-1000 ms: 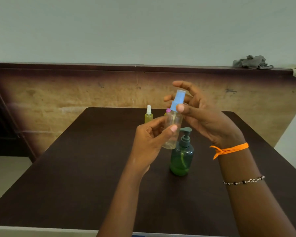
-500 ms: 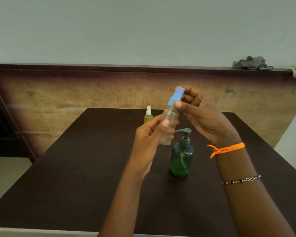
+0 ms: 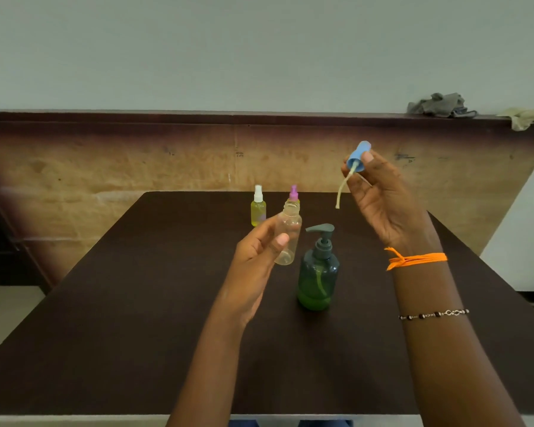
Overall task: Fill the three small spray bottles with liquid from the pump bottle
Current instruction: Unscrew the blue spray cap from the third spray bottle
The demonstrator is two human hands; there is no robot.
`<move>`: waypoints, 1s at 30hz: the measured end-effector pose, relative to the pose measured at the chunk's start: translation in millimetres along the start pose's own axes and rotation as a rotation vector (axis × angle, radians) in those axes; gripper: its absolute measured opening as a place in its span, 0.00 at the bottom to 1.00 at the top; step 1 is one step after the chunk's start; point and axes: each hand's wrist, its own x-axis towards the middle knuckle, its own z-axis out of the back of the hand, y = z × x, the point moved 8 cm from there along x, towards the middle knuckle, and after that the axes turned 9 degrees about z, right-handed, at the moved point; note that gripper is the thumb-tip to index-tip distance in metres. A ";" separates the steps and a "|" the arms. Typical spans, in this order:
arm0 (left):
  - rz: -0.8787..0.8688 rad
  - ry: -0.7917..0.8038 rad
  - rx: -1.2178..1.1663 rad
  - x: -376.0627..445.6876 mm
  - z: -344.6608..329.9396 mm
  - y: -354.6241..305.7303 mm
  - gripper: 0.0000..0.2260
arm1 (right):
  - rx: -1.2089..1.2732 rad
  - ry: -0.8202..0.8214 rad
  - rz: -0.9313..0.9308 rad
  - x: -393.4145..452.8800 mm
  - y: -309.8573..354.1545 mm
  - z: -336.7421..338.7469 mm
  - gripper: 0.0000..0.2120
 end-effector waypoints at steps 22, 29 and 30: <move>0.111 -0.151 0.018 -2.4 19.4 56.6 0.13 | -1.297 -0.203 -0.303 -82.7 -112.7 141.6 0.09; 0.118 -0.145 0.033 -2.8 17.0 59.2 0.11 | -1.275 -0.185 -0.307 -82.3 -113.6 142.8 0.09; 0.122 -0.146 0.031 -2.9 16.9 60.1 0.11 | -1.271 -0.180 -0.311 -81.9 -112.5 142.5 0.09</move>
